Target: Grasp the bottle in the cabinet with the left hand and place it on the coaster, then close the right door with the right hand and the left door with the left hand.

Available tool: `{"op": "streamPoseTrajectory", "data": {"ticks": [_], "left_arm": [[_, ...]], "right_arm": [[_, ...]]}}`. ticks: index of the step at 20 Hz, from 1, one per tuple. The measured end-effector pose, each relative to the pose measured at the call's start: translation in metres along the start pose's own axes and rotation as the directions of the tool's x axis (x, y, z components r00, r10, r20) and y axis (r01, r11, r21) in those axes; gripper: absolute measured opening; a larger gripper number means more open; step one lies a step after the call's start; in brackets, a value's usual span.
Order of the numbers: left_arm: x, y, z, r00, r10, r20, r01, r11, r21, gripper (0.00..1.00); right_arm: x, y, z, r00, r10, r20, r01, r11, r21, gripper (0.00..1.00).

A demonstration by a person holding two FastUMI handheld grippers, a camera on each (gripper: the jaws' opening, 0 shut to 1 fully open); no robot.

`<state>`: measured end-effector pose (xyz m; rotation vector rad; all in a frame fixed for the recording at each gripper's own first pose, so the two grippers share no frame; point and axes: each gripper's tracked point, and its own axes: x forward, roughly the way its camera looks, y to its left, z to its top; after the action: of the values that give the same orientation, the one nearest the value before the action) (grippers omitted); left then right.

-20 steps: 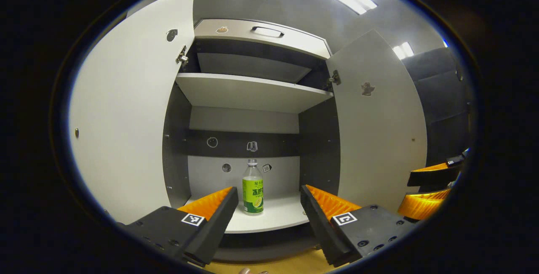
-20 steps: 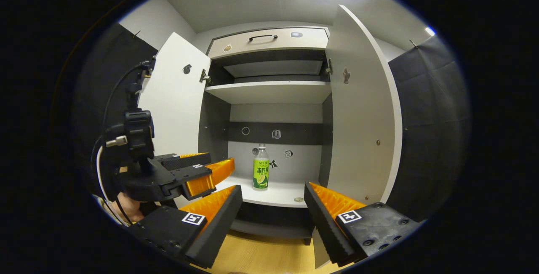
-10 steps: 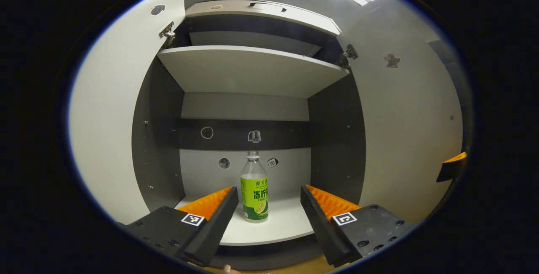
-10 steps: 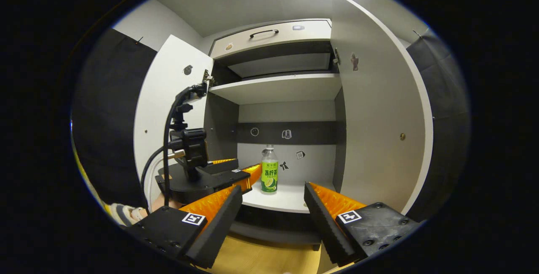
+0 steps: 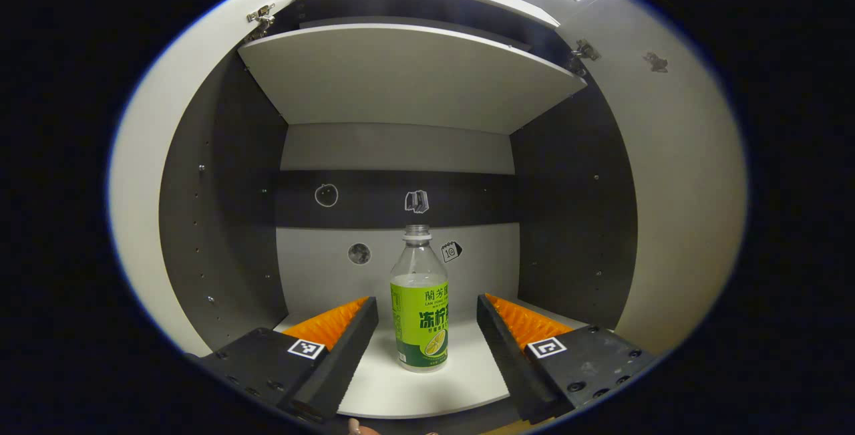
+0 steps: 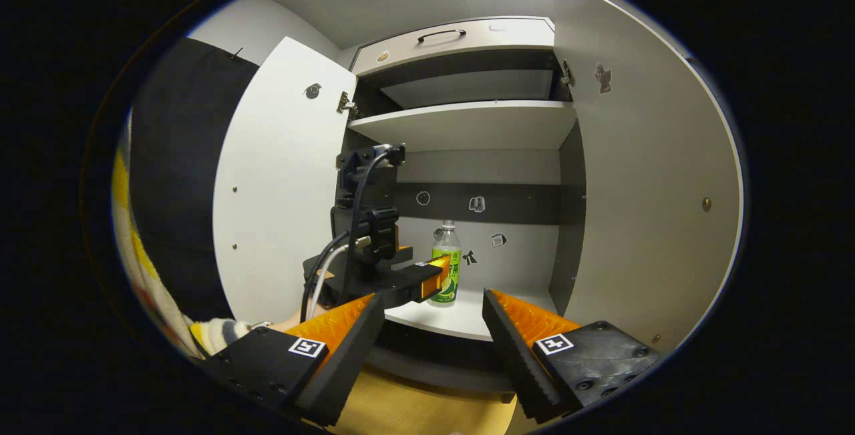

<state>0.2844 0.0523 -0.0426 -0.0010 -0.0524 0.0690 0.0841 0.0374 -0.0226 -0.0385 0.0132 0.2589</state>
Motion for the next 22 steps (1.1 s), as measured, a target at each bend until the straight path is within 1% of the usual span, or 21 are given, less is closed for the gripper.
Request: {"op": "streamPoseTrajectory", "data": {"ticks": [5,11,15,16,17,19,22], "left_arm": [[0.027,-0.004,-0.017,1.0,-0.019,-0.02,0.019,1.0,-0.003,0.94],[0.057,0.008,-0.03,1.0,-0.003,-0.027,0.002,1.0,-0.03,0.94],[0.072,0.009,-0.039,0.999,0.001,-0.042,-0.001,1.0,-0.005,0.94],[0.075,0.008,-0.039,0.999,0.0,-0.043,0.0,1.0,0.0,0.92],[0.076,0.006,-0.042,0.998,-0.004,-0.059,0.004,1.0,0.003,0.94],[0.078,0.003,-0.047,0.997,-0.014,-0.079,0.015,1.0,0.014,0.94],[0.078,0.005,-0.046,0.997,0.001,-0.08,0.0,1.0,0.02,0.93]], "right_arm": [[0.017,-0.007,-0.01,1.0,-0.002,-0.017,0.002,1.0,0.007,0.98],[0.035,-0.018,-0.021,0.999,-0.007,-0.041,0.008,1.0,0.013,0.98],[0.045,-0.022,-0.031,0.998,0.001,-0.067,0.001,0.999,0.033,0.98],[0.048,-0.023,-0.031,0.998,0.001,-0.068,0.001,0.999,0.034,0.98],[0.05,-0.025,-0.032,0.998,0.0,-0.07,0.002,0.999,0.035,0.98],[0.052,-0.028,-0.034,0.997,-0.001,-0.075,0.004,0.999,0.038,0.98],[0.052,-0.031,-0.034,0.997,-0.003,-0.075,0.006,0.999,0.042,0.98]]}}
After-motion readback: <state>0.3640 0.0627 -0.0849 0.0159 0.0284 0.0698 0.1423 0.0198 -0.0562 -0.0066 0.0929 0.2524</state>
